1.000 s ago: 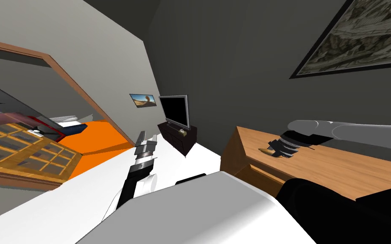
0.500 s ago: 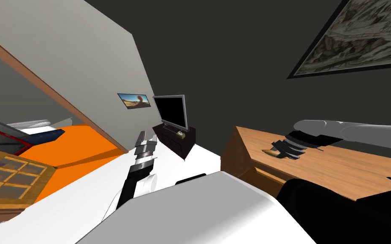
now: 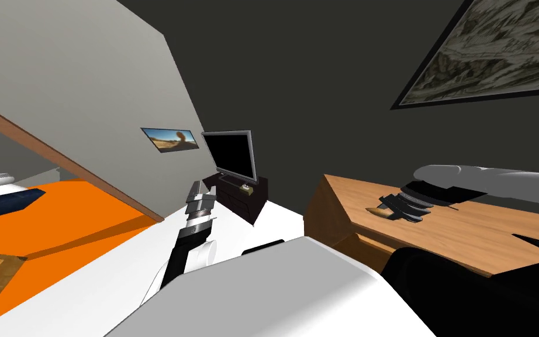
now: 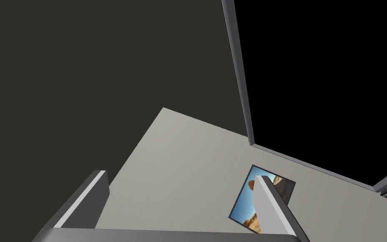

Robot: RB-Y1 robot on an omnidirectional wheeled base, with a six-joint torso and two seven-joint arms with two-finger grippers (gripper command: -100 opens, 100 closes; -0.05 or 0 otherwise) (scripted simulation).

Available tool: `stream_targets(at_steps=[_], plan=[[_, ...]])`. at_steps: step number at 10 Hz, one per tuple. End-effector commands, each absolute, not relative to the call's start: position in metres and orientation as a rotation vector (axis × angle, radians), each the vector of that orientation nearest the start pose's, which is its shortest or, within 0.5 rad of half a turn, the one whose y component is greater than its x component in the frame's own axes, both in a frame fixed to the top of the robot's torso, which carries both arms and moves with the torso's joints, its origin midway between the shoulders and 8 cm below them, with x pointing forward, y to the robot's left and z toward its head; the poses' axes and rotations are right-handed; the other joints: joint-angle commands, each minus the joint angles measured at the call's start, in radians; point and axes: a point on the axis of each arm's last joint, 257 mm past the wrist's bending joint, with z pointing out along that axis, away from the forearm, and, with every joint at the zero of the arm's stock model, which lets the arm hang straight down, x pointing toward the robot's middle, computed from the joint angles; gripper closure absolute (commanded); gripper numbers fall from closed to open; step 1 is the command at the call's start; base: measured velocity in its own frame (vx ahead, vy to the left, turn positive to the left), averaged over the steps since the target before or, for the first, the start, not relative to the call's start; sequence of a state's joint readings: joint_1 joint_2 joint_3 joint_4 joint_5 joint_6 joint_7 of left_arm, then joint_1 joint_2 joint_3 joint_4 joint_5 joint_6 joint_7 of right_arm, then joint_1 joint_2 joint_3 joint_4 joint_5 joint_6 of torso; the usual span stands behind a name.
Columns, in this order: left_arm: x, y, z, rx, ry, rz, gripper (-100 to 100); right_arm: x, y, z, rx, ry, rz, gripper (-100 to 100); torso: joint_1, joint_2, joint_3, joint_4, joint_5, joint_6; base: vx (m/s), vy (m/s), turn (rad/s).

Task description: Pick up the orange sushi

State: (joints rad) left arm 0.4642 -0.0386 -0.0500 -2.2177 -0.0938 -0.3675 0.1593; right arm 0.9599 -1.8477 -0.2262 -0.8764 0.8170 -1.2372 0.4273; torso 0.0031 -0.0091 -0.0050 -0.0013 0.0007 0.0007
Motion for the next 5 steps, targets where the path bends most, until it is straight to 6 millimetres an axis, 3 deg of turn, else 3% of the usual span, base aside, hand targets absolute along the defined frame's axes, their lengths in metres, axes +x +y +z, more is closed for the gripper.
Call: stream_targets(at_steps=[1,2,4,5], plan=[[0.3824,0.257,-0.0186,-0.835,0.7,-1.409,0,0.1332,-0.7216,-0.1628,-1.512,2.709,-0.067,100,0.0,0.0,0.0,0.0,0.0,0.0,0.168,0.101,-0.233],[0.3824,0.2571,-0.0186,-0.835,0.7,-1.409,0,0.1332,-0.7216,-0.1628,-1.565,2.679,-0.069,100,0.002,-0.002,-0.001,0.0,0.001,0.001,0.134,0.081,-0.127],[0.3824,0.257,-0.0185,-0.834,0.7,-1.409,0,0.1321,-0.7216,-0.163,-1.559,2.684,-0.067,100,-0.001,0.001,0.0,0.0,0.0,-0.002,0.027,0.014,0.012],[0.3824,0.257,-0.0185,-0.834,0.7,-1.409,0,0.1326,-0.7215,-0.1628,-1.562,2.681,-0.067,0,-0.003,0.003,0.002,0.001,0.0,-0.002,0.005,0.003,0.002]])
